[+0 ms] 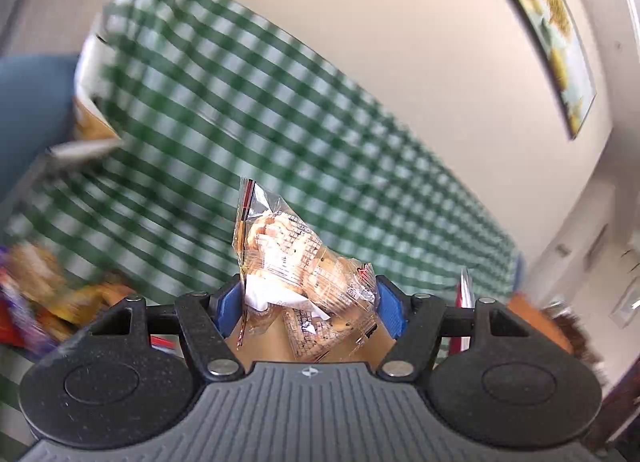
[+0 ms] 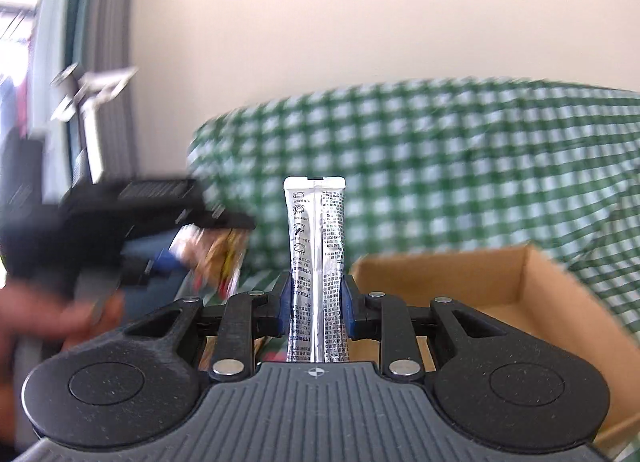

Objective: Organize snacks
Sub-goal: 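Carry the cookie bag and silver pack over the box with both tools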

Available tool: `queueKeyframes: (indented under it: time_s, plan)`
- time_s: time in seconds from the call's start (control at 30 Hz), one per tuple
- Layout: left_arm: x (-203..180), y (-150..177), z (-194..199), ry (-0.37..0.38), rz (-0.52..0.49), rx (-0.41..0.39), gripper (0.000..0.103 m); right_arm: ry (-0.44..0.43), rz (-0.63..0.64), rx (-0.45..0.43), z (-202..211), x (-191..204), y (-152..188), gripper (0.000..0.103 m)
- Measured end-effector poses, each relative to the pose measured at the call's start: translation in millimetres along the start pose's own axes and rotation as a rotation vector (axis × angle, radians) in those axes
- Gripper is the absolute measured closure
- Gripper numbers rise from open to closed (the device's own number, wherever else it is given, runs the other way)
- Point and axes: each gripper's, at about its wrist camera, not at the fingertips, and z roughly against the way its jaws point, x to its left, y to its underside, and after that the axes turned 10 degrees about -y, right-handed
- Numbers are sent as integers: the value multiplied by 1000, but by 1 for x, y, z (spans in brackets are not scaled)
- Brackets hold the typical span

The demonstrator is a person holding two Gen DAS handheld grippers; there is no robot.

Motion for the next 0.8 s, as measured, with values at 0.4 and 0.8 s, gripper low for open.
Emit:
queueKeyframes:
  time_s: [0.4, 0.8]
  plan:
    - [-56, 66, -10, 234, 66, 117, 30, 209, -97, 84, -3, -99, -12, 77]
    - [-81, 96, -30, 111, -304, 70, 30, 306, -75, 91, 12, -108, -9, 77]
